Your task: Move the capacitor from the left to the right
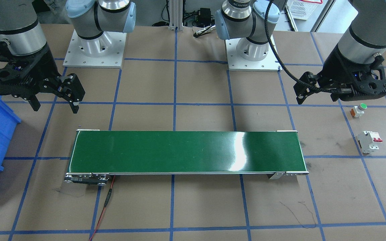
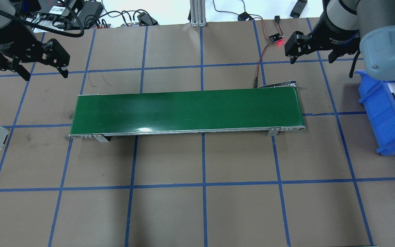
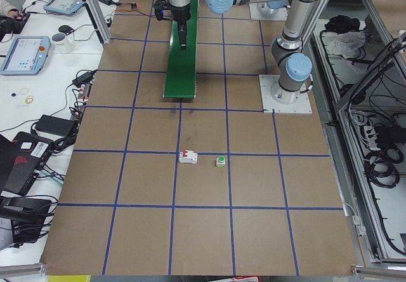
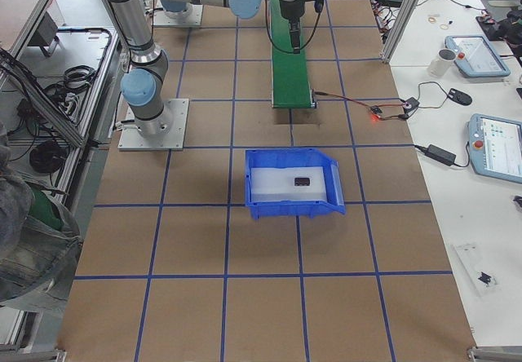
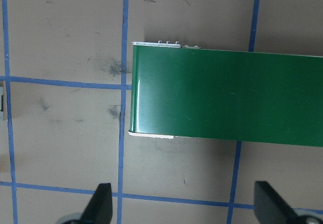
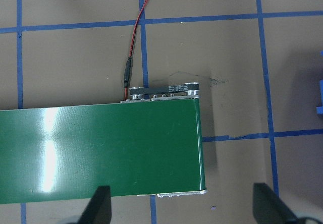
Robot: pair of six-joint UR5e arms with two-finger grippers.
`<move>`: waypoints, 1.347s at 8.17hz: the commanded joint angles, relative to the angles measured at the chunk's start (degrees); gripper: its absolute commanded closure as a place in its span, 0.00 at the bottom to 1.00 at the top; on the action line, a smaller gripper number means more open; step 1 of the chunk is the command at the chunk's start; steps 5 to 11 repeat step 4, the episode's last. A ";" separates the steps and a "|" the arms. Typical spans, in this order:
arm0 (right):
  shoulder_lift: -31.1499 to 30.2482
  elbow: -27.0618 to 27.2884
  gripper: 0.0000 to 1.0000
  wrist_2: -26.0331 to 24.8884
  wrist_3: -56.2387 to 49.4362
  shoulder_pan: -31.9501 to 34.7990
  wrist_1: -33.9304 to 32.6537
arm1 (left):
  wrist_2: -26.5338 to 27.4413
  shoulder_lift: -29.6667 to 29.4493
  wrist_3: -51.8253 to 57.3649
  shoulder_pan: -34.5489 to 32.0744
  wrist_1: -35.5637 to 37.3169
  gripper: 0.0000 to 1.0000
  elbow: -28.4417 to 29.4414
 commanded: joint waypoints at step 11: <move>0.10 0.03 0.00 -0.01 -0.42 0.03 -0.67 | 1.31 2.31 -0.27 0.52 -0.08 0.00 0.35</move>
